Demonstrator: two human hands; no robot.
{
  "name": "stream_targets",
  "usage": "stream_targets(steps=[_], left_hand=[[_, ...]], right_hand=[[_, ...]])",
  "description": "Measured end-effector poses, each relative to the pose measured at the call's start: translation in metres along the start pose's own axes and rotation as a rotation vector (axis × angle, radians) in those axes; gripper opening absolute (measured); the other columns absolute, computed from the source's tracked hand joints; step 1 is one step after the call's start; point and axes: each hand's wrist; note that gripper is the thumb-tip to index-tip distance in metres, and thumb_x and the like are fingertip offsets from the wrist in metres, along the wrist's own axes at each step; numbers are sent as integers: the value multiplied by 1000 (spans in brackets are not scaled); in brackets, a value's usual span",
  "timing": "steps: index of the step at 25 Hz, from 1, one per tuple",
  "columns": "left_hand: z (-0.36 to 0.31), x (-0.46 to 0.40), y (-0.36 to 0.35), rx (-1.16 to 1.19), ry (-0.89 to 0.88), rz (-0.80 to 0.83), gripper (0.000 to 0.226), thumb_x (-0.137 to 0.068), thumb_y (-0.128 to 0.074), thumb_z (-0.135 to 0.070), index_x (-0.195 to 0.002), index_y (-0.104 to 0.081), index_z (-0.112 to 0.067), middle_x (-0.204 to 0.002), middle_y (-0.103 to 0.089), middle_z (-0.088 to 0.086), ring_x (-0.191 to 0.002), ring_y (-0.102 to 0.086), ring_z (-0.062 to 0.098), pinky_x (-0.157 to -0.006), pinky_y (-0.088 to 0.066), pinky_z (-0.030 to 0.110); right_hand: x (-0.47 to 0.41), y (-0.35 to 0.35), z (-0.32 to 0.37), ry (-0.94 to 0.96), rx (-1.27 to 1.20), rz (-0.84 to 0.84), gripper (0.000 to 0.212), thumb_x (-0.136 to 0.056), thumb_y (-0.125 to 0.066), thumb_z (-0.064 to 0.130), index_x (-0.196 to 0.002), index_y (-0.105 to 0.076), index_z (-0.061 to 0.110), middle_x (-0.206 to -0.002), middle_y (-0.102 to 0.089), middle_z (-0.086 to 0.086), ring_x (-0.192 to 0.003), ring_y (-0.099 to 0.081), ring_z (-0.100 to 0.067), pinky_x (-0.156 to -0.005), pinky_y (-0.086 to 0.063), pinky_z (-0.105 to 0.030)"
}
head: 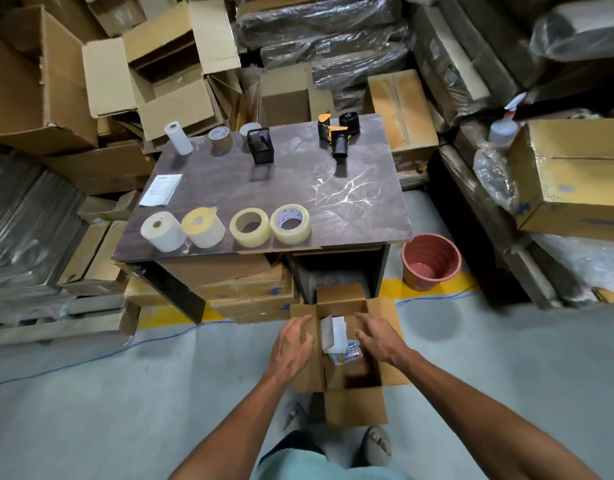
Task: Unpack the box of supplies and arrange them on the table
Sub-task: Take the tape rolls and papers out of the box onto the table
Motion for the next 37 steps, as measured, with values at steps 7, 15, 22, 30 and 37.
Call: stream_targets(steps=[7,15,22,30,37], left_hand=[[20,-7,-21,-26,15,138,45,-98,-51,-18,-143,-51,-16,-145,-52,4,-132,-48,18,-103,-32,21],[40,-42,-45,15,18,242,54,-93,-57,-15,-147,-46,-21,-148,-47,3,-135,-45,18,-108,-38,29],[93,-87,-110,11,32,296,58,-93,-60,-18,-148,-42,-24,-151,-43,3,-136,-43,20,-110,-43,38],[186,-167,-249,1,41,333,58,-89,-67,-28,-144,-46,-30,-144,-48,-4,-130,-49,19,-102,-48,31],[264,-239,-388,-29,66,235,72,-87,-71,-24,-151,-39,-15,-156,-39,8,-144,-36,27,-116,-31,35]], right_hand=[[3,-18,-12,-95,-7,24,45,-100,-47,19,-145,-46,12,-140,-56,-15,-126,-54,-29,-105,-43,-37],[-33,-40,-22,-170,-34,32,47,-101,-49,22,-148,-44,14,-145,-53,-12,-129,-53,-27,-107,-44,-37],[-86,-89,-74,-221,-43,62,47,-100,-51,27,-145,-47,16,-140,-56,-10,-125,-56,-27,-104,-47,-37],[-186,-187,-183,-274,-12,111,47,-93,-53,20,-138,-54,8,-136,-60,-16,-124,-57,-34,-101,-44,-30],[-280,-305,-275,-287,-91,131,52,-98,-54,13,-148,-41,2,-143,-52,-15,-131,-52,-32,-101,-41,-25]])
Point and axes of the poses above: each hand's wrist, its own x-axis away from the middle knuckle, its own y-axis out of the back of the hand, z = x × y
